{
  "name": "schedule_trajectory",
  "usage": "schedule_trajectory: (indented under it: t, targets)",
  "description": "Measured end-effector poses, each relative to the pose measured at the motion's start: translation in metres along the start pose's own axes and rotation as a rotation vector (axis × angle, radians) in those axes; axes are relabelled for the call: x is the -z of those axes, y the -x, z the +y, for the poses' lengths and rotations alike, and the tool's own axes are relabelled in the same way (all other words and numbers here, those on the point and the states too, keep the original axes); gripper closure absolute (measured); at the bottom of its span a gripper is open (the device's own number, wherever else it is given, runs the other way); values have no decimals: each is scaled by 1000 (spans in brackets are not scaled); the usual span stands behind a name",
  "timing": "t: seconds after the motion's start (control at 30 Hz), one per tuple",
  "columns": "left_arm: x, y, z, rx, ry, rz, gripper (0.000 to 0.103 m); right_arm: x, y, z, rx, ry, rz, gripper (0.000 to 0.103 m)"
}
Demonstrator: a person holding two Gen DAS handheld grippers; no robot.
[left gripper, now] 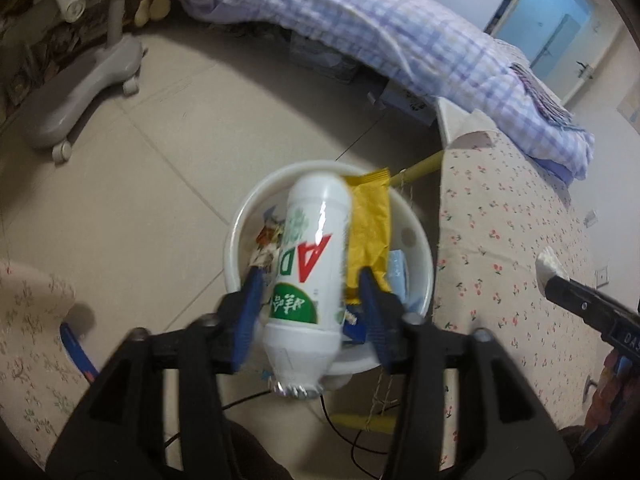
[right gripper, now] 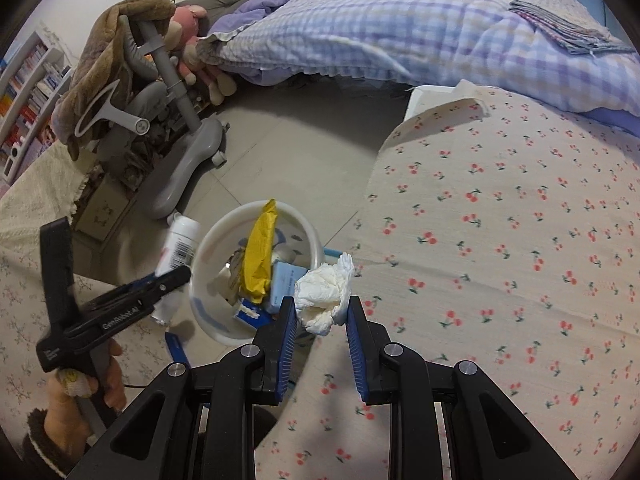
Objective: Collect trash
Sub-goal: 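Release the white bottle from the left tool into the wastebasket while the right tool holds the tissue, then drop the white tissue from the right tool into the wastebasket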
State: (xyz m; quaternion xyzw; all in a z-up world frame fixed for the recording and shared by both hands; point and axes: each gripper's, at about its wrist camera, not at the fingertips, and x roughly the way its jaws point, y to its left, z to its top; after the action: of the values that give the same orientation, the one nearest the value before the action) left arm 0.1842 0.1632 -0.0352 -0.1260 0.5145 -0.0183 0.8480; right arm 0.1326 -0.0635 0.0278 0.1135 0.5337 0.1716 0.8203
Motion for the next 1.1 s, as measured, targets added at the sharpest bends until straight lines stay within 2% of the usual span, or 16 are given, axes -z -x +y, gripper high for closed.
schedule_trajectory:
  t: [0.07,0.2,0.33,0.5,0.53,0.6,0.77,0.8,0.83,0.9,1.1]
  targets:
    - [0,5,6,-19,29,2,28,-1,-3,4,-10,-3,-1,77]
    - [3,20,11,-48,22,11,21,-4,-13,16,-30,-9,0,77]
    - [14,25,19,-144,-15,44,20,-10,-26,27,-43,-4,11,77]
    - [17,26,29,-181,15,71,18,-19,-49,40,-57,2,27,77]
    - [16,27,31,-184,25,68,15,-20,-54,41,-68,-1,29,77]
    - [16,28,32,-190,31,62,3,-23,-67,44,-95,-11,37,77]
    - [16,30,33,-230,21,54,2,-23,-88,41,-135,-52,58,74]
    - [16,30,34,-229,22,57,2,-24,-89,40,-144,-60,58,66]
    - [17,29,34,-224,23,63,2,-25,-90,38,-153,-72,59,53]
    - [17,29,35,-219,24,68,2,-26,-89,34,-157,-92,49,43]
    - [18,29,35,-216,34,69,2,-29,-72,28,-157,-81,20,43]
